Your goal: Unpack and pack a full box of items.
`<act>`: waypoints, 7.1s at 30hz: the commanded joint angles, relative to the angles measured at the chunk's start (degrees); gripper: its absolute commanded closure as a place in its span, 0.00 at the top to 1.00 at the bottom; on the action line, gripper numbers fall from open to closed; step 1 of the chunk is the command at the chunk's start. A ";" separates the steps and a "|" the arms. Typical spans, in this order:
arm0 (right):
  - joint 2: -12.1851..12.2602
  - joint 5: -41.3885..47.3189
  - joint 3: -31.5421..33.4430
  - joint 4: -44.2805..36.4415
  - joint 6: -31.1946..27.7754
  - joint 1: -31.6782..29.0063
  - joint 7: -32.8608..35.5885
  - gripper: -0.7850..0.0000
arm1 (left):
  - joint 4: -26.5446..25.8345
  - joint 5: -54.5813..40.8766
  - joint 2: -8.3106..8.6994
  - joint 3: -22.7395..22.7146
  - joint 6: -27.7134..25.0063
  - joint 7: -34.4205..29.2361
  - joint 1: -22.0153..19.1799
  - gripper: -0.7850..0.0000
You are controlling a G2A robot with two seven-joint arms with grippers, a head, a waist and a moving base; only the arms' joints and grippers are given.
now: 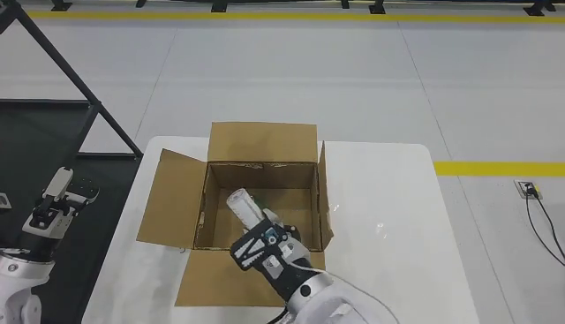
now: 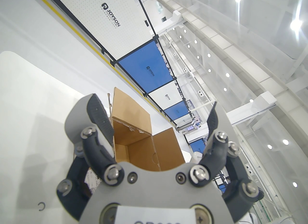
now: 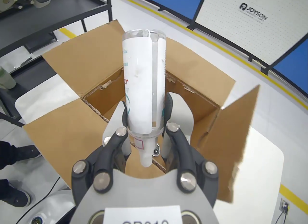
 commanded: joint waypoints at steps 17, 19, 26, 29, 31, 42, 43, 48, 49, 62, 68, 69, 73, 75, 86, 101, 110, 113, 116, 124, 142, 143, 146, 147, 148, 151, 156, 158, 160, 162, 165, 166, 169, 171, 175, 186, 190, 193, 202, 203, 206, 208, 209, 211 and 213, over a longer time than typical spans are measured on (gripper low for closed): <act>-12.24 20.37 -4.19 46.97 12.13 38.22 31.14 0.00 | 0.00 0.00 0.00 0.00 0.00 0.00 0.00 1.00; -12.65 21.18 -3.68 49.00 12.29 39.49 32.83 0.00 | 0.00 0.00 0.00 0.00 0.00 0.00 0.00 1.00; -12.65 21.18 -3.68 49.00 12.29 39.49 32.83 0.00 | 0.00 0.00 0.00 0.00 0.00 0.00 0.00 1.00; -12.65 21.18 -3.68 49.00 12.29 39.49 32.83 0.00 | 0.00 0.00 0.00 0.00 0.00 0.00 0.00 1.00; -12.59 21.51 -3.43 48.49 11.11 38.21 30.49 0.00 | 0.00 0.00 0.00 0.00 0.00 0.00 0.00 1.00; -17.35 28.85 -5.00 70.13 11.60 47.36 33.47 0.00 | 0.00 0.00 0.00 0.00 0.00 0.00 0.00 1.00; -18.01 29.85 -5.34 72.33 11.57 48.32 33.17 0.00 | 0.00 0.00 0.00 0.00 0.00 0.00 0.00 1.00; -21.22 33.60 -7.15 82.73 10.89 52.34 32.47 0.00 | 0.00 0.00 0.00 0.00 0.00 0.00 0.00 1.00; -21.86 34.08 -7.54 84.65 10.83 52.96 32.27 0.00 | 0.00 0.00 0.00 0.00 0.00 0.00 0.00 1.00; -27.98 37.15 -9.68 102.35 8.85 56.38 21.37 0.00 | 0.00 0.00 0.00 0.00 0.00 0.00 0.00 1.00; -28.90 39.98 -8.25 107.28 6.41 57.22 17.51 0.42 | 0.00 0.00 0.00 0.00 0.00 0.00 0.00 1.00; -28.98 40.34 -8.04 107.85 6.14 57.42 17.17 0.48 | 0.00 0.00 0.00 0.00 0.00 0.00 0.00 1.00; -29.23 41.48 -7.35 109.36 4.48 57.94 16.07 0.54 | 0.00 0.00 0.00 0.00 0.00 0.00 0.00 1.00; -29.34 41.73 -7.17 109.66 3.73 58.08 15.68 0.55 | 0.00 0.00 0.00 0.00 0.00 0.00 0.00 1.00; -29.47 41.95 -6.44 108.27 0.26 59.11 12.50 0.71 | 0.00 0.00 0.00 0.00 0.00 0.00 0.00 1.00; -26.56 34.74 -5.77 88.60 7.44 51.94 7.07 0.88 | 0.00 0.00 0.00 0.00 0.00 0.00 0.00 1.00; -19.30 19.03 0.53 54.03 12.86 34.59 11.79 1.00 | 0.00 0.00 0.00 0.00 0.00 0.00 0.00 1.00; -17.18 10.71 3.17 41.61 16.11 25.69 6.71 1.00 | 0.00 0.00 0.00 0.00 0.00 0.00 0.00 1.00; -16.17 6.21 3.13 33.71 16.18 18.48 4.48 1.00 | 0.00 0.00 0.00 0.00 0.00 0.00 0.00 1.00; -16.17 6.21 3.13 33.71 16.18 18.48 4.48 1.00 | 0.00 0.00 0.00 0.00 0.00 0.00 0.00 1.00; -14.95 28.34 14.73 10.61 4.89 7.24 -1.22 1.00 | 0.78 3.28 0.33 0.24 0.81 -1.08 -1.07 1.00; -14.79 30.84 16.12 8.21 4.03 5.91 -1.54 1.00 | 0.98 3.98 0.43 0.45 0.68 -1.88 -1.33 1.00; -14.28 39.34 21.30 1.82 1.59 2.14 -2.32 1.00 | 1.51 6.99 0.84 0.96 -0.77 -5.18 -2.23 1.00; -14.10 42.01 23.13 0.26 0.69 0.99 -2.59 1.00 | 1.83 7.69 0.97 1.09 -1.51 -6.29 -2.57 1.00; -13.93 44.60 25.29 -1.07 0.27 -0.16 -3.07 1.00 | 2.14 8.55 1.12 1.18 -2.13 -7.43 -2.91 1.00; -13.47 53.77 31.98 -2.81 -1.05 -3.16 -4.42 1.00 | 2.82 10.72 1.57 1.52 -4.15 -10.92 -3.87 1.00; -12.64 71.52 44.11 -0.28 -3.30 -6.18 -5.01 1.00 | 3.86 11.38 2.10 2.04 -7.12 -14.78 -4.72 1.00; -12.32 75.14 46.94 0.96 -3.55 -6.70 -3.86 1.00 | 4.19 10.96 2.21 1.71 -7.74 -15.18 -4.29 1.00; -12.32 75.14 46.94 0.96 -3.55 -6.70 -3.86 1.00 | 4.19 10.96 2.21 1.71 -7.74 -15.18 -4.29 1.00; -12.32 75.14 46.94 0.96 -3.55 -6.70 -3.86 1.00 | 4.19 10.96 2.21 1.71 -7.74 -15.18 -4.29 1.00; -12.32 75.14 46.94 0.96 -3.55 -6.70 -3.86 1.00 | 4.19 10.96 2.21 1.71 -7.74 -15.18 -4.29 1.00; -12.32 75.14 46.94 0.96 -3.55 -6.70 -3.86 1.00 | 4.19 10.96 2.21 1.71 -7.74 -15.18 -4.29 1.00; -12.27 75.13 46.54 1.29 -3.65 -6.94 -3.88 1.00 | 3.97 11.66 2.22 2.16 -6.74 -14.94 -4.25 1.00; -12.03 75.45 45.20 3.13 -3.41 -6.78 -3.05 1.00 | 4.28 13.51 2.44 3.20 -2.59 -16.26 -4.73 1.00; -11.41 77.18 44.38 7.75 0.42 -4.09 1.36 1.00 | 5.42 16.36 3.15 4.09 -0.12 -21.20 -6.72 1.00; -9.95 83.31 42.37 12.24 -3.40 -2.12 3.71 1.00 | 6.15 11.33 4.39 5.30 -4.63 -30.88 -8.87 1.00; -9.35 84.29 43.59 8.44 -4.95 -4.27 1.80 1.00 | 6.43 10.32 4.66 5.21 -4.55 -30.77 -8.88 1.00; -8.73 82.62 46.08 5.57 -2.47 -5.51 0.57 1.00 | 6.86 8.99 4.91 5.10 -4.28 -31.68 -8.90 1.00; -7.20 76.27 46.68 6.63 4.21 -5.48 0.31 1.00 | 9.92 10.76 5.70 5.86 -3.38 -32.43 -9.83 1.00; -7.07 76.13 46.04 7.31 4.40 -5.10 0.80 1.00 | 10.04 10.90 5.79 6.33 -3.49 -32.85 -10.16 1.00; -6.74 75.68 43.94 8.85 4.25 -4.00 1.96 1.00 | 9.44 11.13 5.96 7.69 -4.28 -33.46 -10.56 1.00; -6.56 75.88 42.48 9.46 3.80 -3.41 2.54 1.00 | 8.96 10.71 6.04 8.11 -4.65 -33.31 -10.47 1.00; -6.47 76.22 41.84 9.68 3.37 -3.14 2.85 1.00 | 8.62 10.29 6.10 8.20 -4.77 -33.43 -10.46 1.00; -6.32 77.41 40.68 10.11 2.61 -2.70 3.38 1.00 | 7.63 9.48 6.20 8.36 -5.15 -33.61 -10.34 1.00; -6.16 78.27 39.61 10.49 1.89 -2.25 3.80 1.00 | 6.40 9.49 6.33 8.65 -5.64 -33.91 -10.19 1.00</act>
